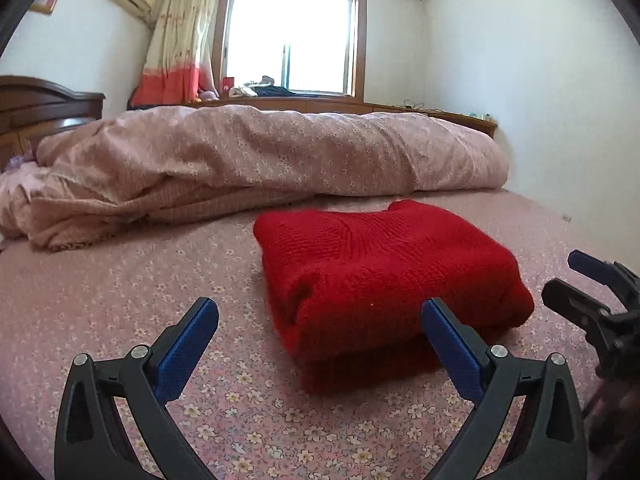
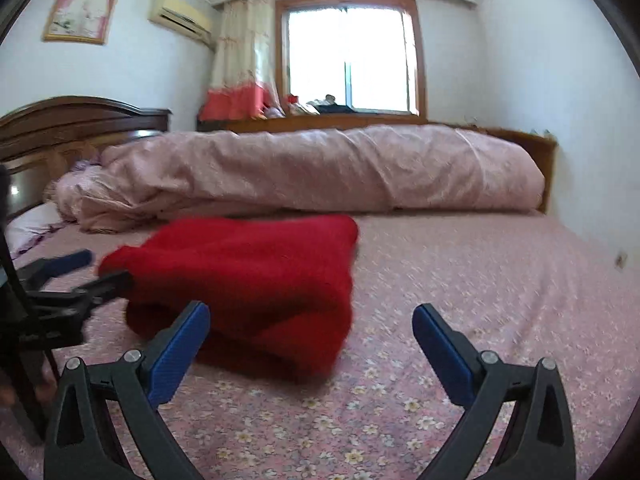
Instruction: Fold small clothes
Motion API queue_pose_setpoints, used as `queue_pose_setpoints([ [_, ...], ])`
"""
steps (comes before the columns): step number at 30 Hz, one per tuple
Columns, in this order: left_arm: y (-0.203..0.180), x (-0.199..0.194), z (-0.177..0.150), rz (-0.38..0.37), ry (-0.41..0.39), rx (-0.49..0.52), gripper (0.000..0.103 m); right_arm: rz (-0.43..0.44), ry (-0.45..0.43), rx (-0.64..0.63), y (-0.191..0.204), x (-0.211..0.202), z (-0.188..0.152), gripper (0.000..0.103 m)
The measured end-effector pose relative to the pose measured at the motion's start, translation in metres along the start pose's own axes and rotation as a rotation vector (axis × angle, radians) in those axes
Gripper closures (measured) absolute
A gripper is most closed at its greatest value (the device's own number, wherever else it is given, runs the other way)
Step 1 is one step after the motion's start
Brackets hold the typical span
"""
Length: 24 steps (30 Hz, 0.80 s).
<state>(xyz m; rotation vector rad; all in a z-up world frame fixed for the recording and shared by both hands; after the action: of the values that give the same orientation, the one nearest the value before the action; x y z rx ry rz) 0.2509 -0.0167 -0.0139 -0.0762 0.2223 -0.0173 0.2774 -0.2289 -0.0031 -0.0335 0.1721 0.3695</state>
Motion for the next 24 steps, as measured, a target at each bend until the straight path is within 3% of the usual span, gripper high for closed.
queue_pose_setpoints([
  [24, -0.001, -0.003, -0.003, -0.015, 0.01, -0.008, 0.005, 0.066, 0.032, -0.047, 0.016, 0.007, -0.001, 0.0],
])
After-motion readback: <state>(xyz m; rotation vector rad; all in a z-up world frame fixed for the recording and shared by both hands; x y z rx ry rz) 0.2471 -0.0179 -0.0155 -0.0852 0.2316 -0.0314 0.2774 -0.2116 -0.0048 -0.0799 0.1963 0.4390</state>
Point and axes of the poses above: each gripper's, at about its wrist camera, not at the fingertips, and x roughly the way its jaws point, y to its left, z to its top, the point moved 2 cm from there along x, roughly the way its jaws point, and after that the axes turned 13 degrees about -y, right-handed, at the moved point
